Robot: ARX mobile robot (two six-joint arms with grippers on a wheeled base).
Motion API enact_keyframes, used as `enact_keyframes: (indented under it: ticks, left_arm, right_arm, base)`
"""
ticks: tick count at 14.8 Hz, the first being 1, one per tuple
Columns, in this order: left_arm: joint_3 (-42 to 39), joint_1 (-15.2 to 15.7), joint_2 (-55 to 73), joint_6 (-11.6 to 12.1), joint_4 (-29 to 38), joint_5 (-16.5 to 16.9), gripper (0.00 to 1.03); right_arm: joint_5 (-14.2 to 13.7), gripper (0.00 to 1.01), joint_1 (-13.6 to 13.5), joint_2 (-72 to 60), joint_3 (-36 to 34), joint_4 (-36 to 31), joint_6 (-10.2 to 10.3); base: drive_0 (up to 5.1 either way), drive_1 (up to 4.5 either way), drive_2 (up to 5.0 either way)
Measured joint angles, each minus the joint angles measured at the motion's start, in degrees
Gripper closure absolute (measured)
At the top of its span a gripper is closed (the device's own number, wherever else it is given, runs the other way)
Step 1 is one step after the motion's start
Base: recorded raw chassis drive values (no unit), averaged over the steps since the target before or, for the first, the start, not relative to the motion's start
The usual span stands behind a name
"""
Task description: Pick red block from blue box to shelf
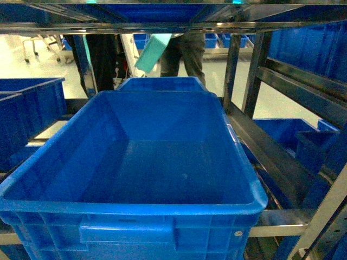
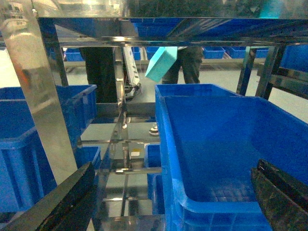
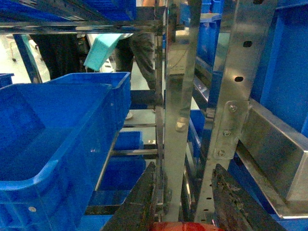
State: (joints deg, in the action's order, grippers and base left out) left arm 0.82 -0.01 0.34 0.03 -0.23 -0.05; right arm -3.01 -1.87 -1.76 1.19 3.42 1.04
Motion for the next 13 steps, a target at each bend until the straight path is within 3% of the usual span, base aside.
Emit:
enact_keyframes:
  ticks: [13]
  left_arm:
    - [0.00, 0.00, 0.00, 0.00, 0.02, 0.00, 0.05]
  right_arm:
    - [0.00, 0.73, 0.00, 0.00, 0.00, 0.00, 0.00]
  base:
    - [0.0, 0.00, 0.0]
